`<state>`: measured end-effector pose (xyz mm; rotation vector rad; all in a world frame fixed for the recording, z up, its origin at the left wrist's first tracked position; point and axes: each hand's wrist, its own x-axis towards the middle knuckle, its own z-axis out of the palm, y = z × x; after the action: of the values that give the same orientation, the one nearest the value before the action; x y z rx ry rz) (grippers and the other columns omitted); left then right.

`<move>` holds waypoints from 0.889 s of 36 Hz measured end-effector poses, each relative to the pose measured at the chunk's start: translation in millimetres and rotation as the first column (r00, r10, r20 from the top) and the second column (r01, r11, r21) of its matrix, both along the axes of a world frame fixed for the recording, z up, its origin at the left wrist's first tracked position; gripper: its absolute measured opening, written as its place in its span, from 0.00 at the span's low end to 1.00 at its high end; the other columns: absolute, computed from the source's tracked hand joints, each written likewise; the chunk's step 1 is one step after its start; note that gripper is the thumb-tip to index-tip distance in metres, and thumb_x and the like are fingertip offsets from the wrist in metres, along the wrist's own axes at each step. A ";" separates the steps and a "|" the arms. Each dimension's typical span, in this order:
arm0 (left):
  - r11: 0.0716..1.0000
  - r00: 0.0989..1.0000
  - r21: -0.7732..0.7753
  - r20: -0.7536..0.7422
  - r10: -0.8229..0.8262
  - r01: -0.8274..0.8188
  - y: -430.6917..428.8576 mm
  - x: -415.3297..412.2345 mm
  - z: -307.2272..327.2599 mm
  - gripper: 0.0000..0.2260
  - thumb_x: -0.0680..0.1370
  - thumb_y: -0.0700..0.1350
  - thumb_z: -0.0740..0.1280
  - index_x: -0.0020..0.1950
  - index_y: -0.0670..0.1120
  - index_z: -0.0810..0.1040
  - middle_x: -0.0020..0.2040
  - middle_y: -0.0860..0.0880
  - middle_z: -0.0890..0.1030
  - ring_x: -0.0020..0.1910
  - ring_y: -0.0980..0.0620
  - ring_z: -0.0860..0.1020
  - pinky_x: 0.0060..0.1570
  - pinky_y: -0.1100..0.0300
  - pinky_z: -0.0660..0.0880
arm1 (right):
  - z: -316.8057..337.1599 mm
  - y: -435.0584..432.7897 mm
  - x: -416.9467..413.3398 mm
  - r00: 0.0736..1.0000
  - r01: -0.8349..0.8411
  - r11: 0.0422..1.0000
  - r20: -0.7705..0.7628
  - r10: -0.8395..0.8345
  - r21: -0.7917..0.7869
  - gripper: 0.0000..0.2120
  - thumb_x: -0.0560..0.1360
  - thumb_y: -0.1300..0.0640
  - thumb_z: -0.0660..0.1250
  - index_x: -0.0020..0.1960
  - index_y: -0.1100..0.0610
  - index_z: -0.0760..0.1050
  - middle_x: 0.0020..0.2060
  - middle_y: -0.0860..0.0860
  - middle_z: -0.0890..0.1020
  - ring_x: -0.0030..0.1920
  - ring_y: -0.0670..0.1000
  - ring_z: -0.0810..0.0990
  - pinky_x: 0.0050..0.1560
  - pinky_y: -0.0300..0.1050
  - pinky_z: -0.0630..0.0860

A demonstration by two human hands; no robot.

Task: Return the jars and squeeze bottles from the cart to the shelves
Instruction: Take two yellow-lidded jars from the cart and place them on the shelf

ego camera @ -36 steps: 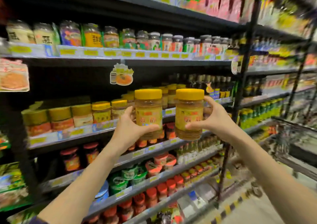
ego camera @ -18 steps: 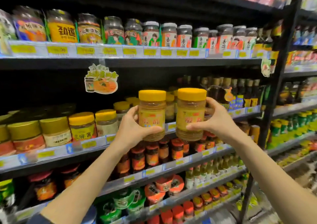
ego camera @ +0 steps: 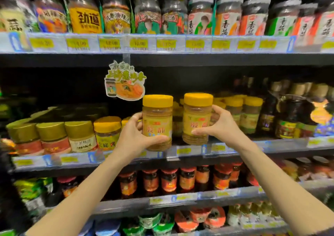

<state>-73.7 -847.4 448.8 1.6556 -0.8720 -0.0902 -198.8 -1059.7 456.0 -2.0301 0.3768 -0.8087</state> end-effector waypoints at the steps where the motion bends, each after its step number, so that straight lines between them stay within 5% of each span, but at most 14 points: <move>1: 1.000 1.000 0.001 0.000 0.024 -0.024 3.1 0.9 -0.9 0.38 0.59 0.42 0.80 0.66 0.48 0.67 0.50 0.56 0.79 0.49 0.60 0.79 0.46 0.66 0.77 | -2.4 -0.4 7.8 1.000 -0.009 1.000 -0.004 0.009 -0.001 0.42 0.51 0.53 0.83 0.62 0.58 0.72 0.54 0.52 0.82 0.55 0.50 0.81 0.52 0.43 0.81; 3: 0.998 0.998 0.002 -0.004 0.058 -0.058 9.4 1.6 -2.0 0.39 0.59 0.42 0.80 0.67 0.47 0.67 0.53 0.52 0.80 0.51 0.56 0.80 0.48 0.64 0.77 | -6.8 -1.7 22.8 0.999 -0.033 0.999 -0.005 0.033 0.005 0.48 0.47 0.44 0.83 0.63 0.57 0.71 0.56 0.52 0.81 0.57 0.52 0.80 0.56 0.51 0.79; 7: 0.994 0.994 -0.001 0.003 0.106 -0.106 20.2 -0.2 -2.3 0.37 0.58 0.42 0.80 0.64 0.49 0.68 0.50 0.56 0.80 0.47 0.62 0.81 0.44 0.69 0.78 | -15.0 -0.8 50.8 0.996 -0.082 0.997 -0.031 0.082 0.011 0.37 0.55 0.55 0.82 0.60 0.54 0.70 0.55 0.50 0.80 0.56 0.50 0.80 0.58 0.52 0.78; 11: 0.988 0.988 0.000 0.001 0.151 -0.151 27.1 -2.5 -2.3 0.35 0.56 0.44 0.79 0.60 0.51 0.68 0.48 0.58 0.80 0.44 0.66 0.81 0.41 0.72 0.77 | -23.9 1.9 73.1 0.990 -0.126 0.992 -0.069 0.126 0.010 0.44 0.55 0.54 0.82 0.66 0.57 0.66 0.59 0.53 0.78 0.59 0.52 0.78 0.59 0.55 0.78; 14: 0.986 0.985 -0.009 -0.034 0.169 -0.169 30.7 -5.1 -2.5 0.38 0.54 0.48 0.78 0.62 0.51 0.68 0.50 0.58 0.80 0.48 0.62 0.80 0.44 0.71 0.78 | -30.5 4.2 87.1 0.987 -0.135 0.991 -0.093 0.134 -0.005 0.50 0.50 0.46 0.82 0.67 0.57 0.66 0.59 0.52 0.79 0.59 0.52 0.78 0.58 0.55 0.78; 19: 0.977 0.976 -0.011 -0.043 0.212 -0.212 37.1 -8.9 -4.4 0.40 0.53 0.49 0.78 0.64 0.48 0.69 0.54 0.53 0.81 0.52 0.57 0.81 0.50 0.63 0.79 | -38.2 11.6 104.2 0.979 -0.173 0.984 -0.117 0.167 -0.046 0.34 0.56 0.56 0.82 0.56 0.55 0.70 0.51 0.49 0.79 0.54 0.49 0.79 0.52 0.45 0.77; 25: 0.963 0.961 0.010 -0.055 0.271 -0.271 46.7 -14.0 -5.6 0.40 0.57 0.47 0.78 0.65 0.53 0.64 0.54 0.55 0.79 0.53 0.58 0.79 0.50 0.65 0.78 | -44.4 15.9 112.2 0.963 -0.212 0.973 -0.188 0.193 -0.088 0.42 0.54 0.50 0.83 0.63 0.57 0.68 0.56 0.52 0.79 0.57 0.52 0.78 0.58 0.51 0.77; 32: 0.958 0.957 0.019 -0.045 0.286 -0.286 54.2 -16.4 -6.4 0.42 0.56 0.49 0.77 0.68 0.46 0.68 0.57 0.50 0.80 0.55 0.56 0.80 0.53 0.61 0.78 | -42.9 17.5 112.7 0.939 -0.259 0.961 -0.259 0.227 -0.095 0.40 0.56 0.51 0.82 0.62 0.57 0.68 0.55 0.51 0.79 0.57 0.52 0.78 0.58 0.49 0.76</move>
<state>-90.1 -793.2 442.4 1.7675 -0.5894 0.0654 -86.0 -1042.2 413.0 -2.2516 0.2076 -0.4386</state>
